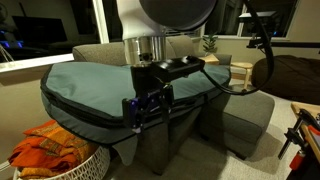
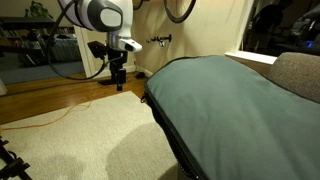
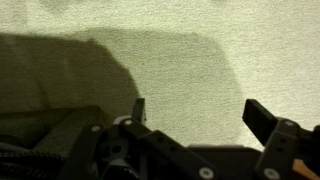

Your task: Close the zip from left to right

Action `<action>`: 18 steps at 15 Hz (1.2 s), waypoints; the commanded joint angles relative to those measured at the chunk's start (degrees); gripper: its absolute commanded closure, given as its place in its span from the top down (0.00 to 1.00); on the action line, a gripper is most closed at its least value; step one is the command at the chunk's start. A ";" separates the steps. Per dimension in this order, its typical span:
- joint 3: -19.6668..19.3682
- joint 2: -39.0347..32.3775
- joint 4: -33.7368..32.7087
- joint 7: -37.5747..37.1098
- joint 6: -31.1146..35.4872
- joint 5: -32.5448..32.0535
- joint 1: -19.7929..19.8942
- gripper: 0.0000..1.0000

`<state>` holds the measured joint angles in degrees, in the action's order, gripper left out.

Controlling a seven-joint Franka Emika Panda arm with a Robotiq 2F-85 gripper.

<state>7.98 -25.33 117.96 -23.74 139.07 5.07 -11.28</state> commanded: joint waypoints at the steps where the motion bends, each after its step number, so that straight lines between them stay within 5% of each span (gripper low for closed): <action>1: -2.70 -2.25 -1.23 -2.44 3.21 -0.62 -2.08 1.00; 9: -9.66 -6.34 -5.93 -6.36 4.87 -4.85 -3.75 1.00; 18: -10.16 -10.79 -11.91 -5.81 3.17 -3.93 -3.07 1.00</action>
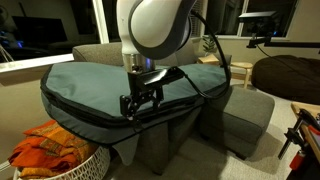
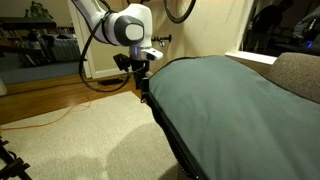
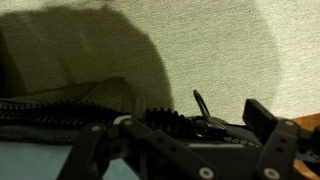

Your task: Close the zip from left to right

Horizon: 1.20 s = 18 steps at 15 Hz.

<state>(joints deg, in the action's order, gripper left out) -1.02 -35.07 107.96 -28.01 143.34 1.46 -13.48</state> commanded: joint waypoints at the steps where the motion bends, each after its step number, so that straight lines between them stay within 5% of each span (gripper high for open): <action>1: -1.24 -0.65 -1.87 -1.35 -1.38 -0.29 -0.77 1.00; 18: 0.09 -2.92 -3.03 0.97 -0.75 1.25 0.55 1.00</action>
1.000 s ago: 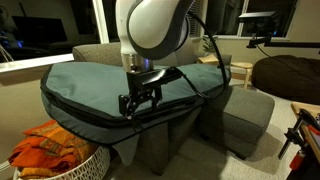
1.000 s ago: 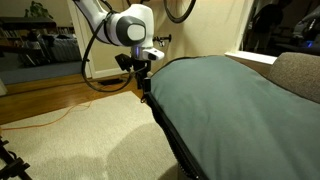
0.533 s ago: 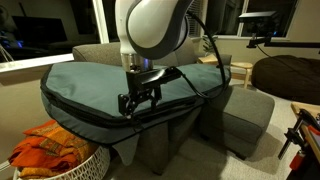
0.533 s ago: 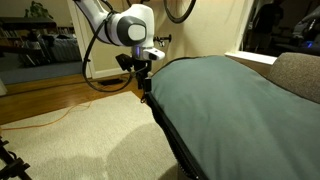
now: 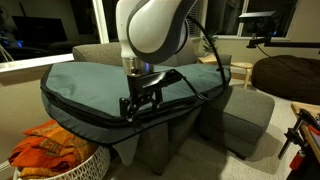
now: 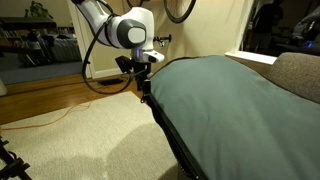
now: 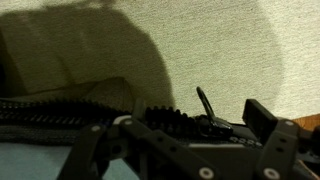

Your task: Close the zip from left to right

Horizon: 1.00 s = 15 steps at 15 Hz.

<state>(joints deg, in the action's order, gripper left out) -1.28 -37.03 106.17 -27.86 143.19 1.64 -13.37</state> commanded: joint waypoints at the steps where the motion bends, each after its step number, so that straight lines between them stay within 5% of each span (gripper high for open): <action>1: 0.62 -1.58 -1.88 1.11 -0.43 1.52 0.78 1.00; 15: 2.30 -10.36 -11.00 4.31 -1.54 5.88 2.81 1.00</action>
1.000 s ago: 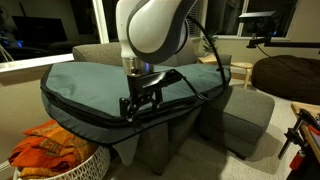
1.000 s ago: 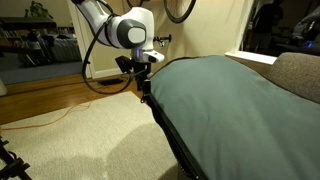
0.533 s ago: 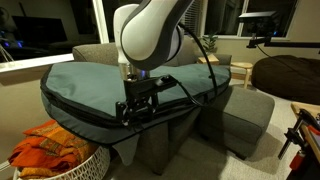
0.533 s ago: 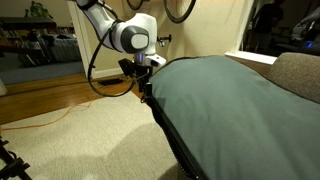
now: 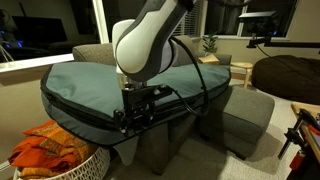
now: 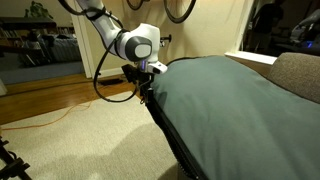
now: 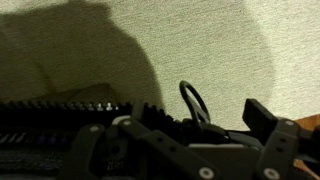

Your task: Close the zip from left to right

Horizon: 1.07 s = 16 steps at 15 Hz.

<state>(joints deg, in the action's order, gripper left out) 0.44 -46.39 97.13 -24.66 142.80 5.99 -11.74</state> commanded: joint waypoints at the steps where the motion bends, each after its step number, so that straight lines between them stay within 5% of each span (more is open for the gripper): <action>1: 0.61 -0.80 -1.85 1.07 -1.36 1.70 1.22 1.00; 16: -0.33 1.56 -1.32 -0.97 -5.18 1.36 0.26 1.00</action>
<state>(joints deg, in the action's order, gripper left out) 0.36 -46.45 95.64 -24.87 139.36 6.42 -11.70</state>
